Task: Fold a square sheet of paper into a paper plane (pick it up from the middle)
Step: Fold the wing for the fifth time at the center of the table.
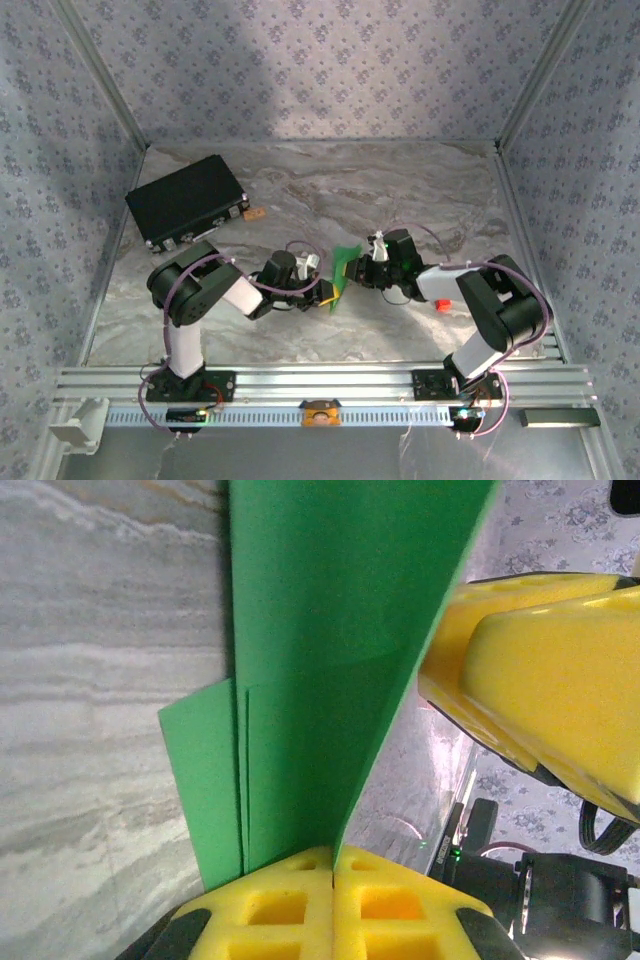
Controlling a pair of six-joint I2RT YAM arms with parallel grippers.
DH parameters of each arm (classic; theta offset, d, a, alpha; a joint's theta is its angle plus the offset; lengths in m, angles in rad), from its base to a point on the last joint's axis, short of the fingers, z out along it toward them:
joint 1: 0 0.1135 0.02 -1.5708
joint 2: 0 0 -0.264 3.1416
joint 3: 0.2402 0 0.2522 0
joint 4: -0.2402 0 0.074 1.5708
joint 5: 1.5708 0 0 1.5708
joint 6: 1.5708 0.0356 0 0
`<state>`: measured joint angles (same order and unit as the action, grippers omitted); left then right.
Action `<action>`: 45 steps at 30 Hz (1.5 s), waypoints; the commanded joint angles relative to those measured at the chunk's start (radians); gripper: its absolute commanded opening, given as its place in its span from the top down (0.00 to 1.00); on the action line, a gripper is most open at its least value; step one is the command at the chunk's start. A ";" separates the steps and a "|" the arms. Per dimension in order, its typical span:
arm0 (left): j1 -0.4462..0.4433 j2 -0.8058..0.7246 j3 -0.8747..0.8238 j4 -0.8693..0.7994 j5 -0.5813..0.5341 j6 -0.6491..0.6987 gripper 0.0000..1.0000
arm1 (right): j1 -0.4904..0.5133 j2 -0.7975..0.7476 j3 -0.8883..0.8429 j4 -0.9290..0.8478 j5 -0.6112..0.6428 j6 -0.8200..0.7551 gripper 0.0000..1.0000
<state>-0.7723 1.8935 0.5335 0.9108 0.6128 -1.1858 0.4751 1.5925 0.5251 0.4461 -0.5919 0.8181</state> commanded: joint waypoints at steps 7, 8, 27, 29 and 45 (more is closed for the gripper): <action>-0.001 0.072 -0.015 -0.103 -0.067 -0.042 1.00 | -0.017 0.061 0.060 0.008 -0.061 -0.027 0.83; 0.000 0.076 -0.016 -0.102 -0.068 -0.049 1.00 | -0.020 0.067 0.067 0.007 -0.067 -0.029 0.83; -0.008 0.050 -0.038 -0.164 -0.136 -0.100 1.00 | -0.036 0.188 0.136 0.025 -0.114 -0.021 0.84; -0.007 0.050 -0.037 -0.176 -0.140 -0.100 1.00 | -0.038 0.203 0.141 0.026 -0.118 -0.020 0.84; -0.025 -0.030 0.034 -0.403 -0.153 0.004 0.87 | -0.029 0.269 0.164 -0.115 -0.056 -0.031 0.88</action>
<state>-0.7879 1.8553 0.5610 0.8032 0.5514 -1.2488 0.4381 1.8263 0.6807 0.4351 -0.7227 0.8108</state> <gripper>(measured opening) 0.123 0.124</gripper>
